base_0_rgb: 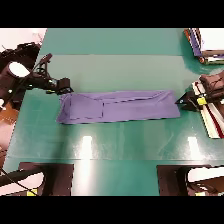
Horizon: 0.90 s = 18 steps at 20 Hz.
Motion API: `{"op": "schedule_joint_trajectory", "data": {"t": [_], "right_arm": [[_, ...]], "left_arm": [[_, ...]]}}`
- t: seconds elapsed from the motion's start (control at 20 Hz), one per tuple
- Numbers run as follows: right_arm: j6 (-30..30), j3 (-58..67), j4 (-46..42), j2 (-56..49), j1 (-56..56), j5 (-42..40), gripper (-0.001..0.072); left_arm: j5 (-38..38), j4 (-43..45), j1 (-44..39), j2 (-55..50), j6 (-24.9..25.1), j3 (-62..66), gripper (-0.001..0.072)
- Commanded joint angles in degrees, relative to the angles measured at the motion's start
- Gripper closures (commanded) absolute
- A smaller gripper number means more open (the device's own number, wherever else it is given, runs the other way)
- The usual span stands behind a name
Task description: Fold the shirts.
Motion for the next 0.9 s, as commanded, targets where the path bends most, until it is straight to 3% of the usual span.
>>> {"op": "schedule_joint_trajectory", "data": {"t": [0.0, 0.05, 0.15, 0.2, 0.25, 0.85], "right_arm": [[-4.52, -2.43, 7.78, -3.5, 1.4, -0.57, 0.0125], [-4.61, -1.57, 7.93, -4.22, 2.93, -0.7, 0.0177], [-4.74, 0.48, 7.93, -4.87, 6.16, -2.25, 0.0419], [-5.44, 1.7, 8.02, -4.79, 7.39, -2.64, 0.0591], [-5.9, 3.52, 8.02, -4.72, 8.39, -1.77, 0.0693], [2.16, 21.99, 8.07, 14.49, 20.57, -0.87, 0.0694]], "left_arm": [[6.58, -0.87, -7.3, -0.26, -0.07, 0.07, 0.0684], [9.14, -0.94, -9.4, -0.26, -0.5, 0.09, 0.0685], [12.48, -0.92, -13.44, -0.37, -0.52, 0.09, 0.0686], [13.9, -0.96, -15.15, -0.83, -0.57, 0.22, 0.0685], [14.62, -0.94, -16.68, -1.9, -0.59, 0.81, 0.0685], [12.85, -2.01, -29.2, -26.05, -2.01, 16.68, 0.0685]]}}
